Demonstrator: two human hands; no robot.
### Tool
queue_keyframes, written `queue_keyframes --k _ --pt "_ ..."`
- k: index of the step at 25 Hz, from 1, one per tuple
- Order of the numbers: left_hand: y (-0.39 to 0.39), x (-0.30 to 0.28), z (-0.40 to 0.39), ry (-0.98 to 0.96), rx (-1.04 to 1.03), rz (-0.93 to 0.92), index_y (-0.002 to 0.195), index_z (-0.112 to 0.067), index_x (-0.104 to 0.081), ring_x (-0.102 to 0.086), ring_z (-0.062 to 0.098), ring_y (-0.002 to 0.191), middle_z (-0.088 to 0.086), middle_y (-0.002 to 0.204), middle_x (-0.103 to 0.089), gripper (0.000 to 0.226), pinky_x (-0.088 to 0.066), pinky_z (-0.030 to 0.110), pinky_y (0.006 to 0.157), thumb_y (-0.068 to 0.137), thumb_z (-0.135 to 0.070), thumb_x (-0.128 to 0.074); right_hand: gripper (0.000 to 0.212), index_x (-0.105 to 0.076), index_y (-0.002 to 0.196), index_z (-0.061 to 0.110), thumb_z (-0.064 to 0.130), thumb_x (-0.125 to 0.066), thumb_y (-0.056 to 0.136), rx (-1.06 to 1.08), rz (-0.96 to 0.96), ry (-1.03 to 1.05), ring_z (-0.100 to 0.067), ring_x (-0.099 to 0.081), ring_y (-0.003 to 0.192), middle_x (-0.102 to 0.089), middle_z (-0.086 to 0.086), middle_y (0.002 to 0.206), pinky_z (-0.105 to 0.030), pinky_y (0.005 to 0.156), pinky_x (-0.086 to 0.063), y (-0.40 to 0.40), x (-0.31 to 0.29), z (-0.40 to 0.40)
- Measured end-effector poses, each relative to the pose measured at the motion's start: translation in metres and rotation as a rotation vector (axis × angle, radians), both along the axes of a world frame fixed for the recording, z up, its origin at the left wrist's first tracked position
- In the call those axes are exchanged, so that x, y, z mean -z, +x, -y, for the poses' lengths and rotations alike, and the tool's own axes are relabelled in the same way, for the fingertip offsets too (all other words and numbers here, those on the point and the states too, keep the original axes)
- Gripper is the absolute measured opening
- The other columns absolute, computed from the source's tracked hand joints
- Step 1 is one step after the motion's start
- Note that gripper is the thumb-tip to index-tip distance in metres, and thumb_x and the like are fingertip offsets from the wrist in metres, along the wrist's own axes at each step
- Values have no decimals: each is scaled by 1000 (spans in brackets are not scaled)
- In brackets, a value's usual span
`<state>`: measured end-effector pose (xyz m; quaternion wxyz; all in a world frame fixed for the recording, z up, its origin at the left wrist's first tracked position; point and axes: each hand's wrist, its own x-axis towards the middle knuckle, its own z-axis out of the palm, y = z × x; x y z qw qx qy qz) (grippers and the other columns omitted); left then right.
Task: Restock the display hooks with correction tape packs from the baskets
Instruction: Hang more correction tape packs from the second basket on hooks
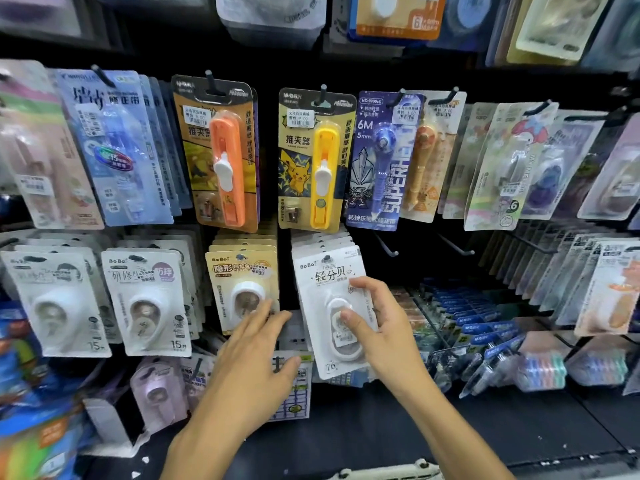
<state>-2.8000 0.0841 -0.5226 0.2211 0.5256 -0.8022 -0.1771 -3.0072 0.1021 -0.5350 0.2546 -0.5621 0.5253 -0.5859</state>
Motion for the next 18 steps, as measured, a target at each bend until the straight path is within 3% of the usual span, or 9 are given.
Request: queue_keyframes --k 2,4,5,8,10,12,15,18 --pt "-5 1 0 -12 12 -1 158 -40 -20 -1 7 156 -18 168 3 69 -14 37 127 98 -47 -54 44 -55 120 45 10 -66 95 -14 -115 42 0 -61 113 -62 15 129 -23 86 -54 1 -5 4" --pt "-9 1 0 -24 -1 -11 158 -38 -21 -1 8 156 -15 169 -1 68 -14 37 127 99 -45 -55 50 -49 133 44 13 -64 95 0 -344 49 15 -45 122 -52 27 137 -23 102 -43 6 -6 9" --pt "-9 1 0 -24 -10 -20 157 -37 -23 -2 8 156 -14 169 -4 68 -14 37 126 98 -45 -55 54 -47 136 45 15 -64 95 -4 -367 35 19 -40 124 -47 32 138 -22 103 -42 8 -3 8" --pt "-12 5 -6 -106 -29 -21 153 -35 -32 -19 11 152 -13 164 -24 61 -26 37 122 97 -45 -56 55 -44 138 53 34 -66 92 7 -175 58 12 -50 120 -47 35 136 -16 91 -51 -4 29 -10" --pt "-18 12 -14 -169 17 -46 147 -35 -41 -34 10 141 -15 154 -39 54 -35 34 114 96 -42 -56 45 -51 132 51 37 -67 92 64 -99 242 6 -58 109 -55 25 133 -16 83 -52 -26 71 -35" --pt "-26 27 -23 -111 115 -34 142 -34 -46 -44 13 133 -13 147 -49 49 -39 34 109 95 -39 -57 28 -60 120 36 29 -69 94 87 -229 637 -5 -62 95 -62 9 122 -24 82 -53 -58 111 -62" --pt "-41 86 -47 165 423 312 143 -34 -44 -51 20 132 -8 144 -53 48 -45 40 105 96 -40 -57 40 -57 132 21 29 -66 94 -256 -712 1251 -16 -55 96 -54 2 120 -28 89 -51 -88 169 -107" --pt "-41 163 -78 421 686 703 147 -31 -43 -50 25 132 -1 144 -53 51 -45 37 101 98 -35 -57 53 -50 142 21 24 -68 92 -340 -817 1374 -19 -56 104 -51 1 130 -24 79 -51 -100 217 -154"
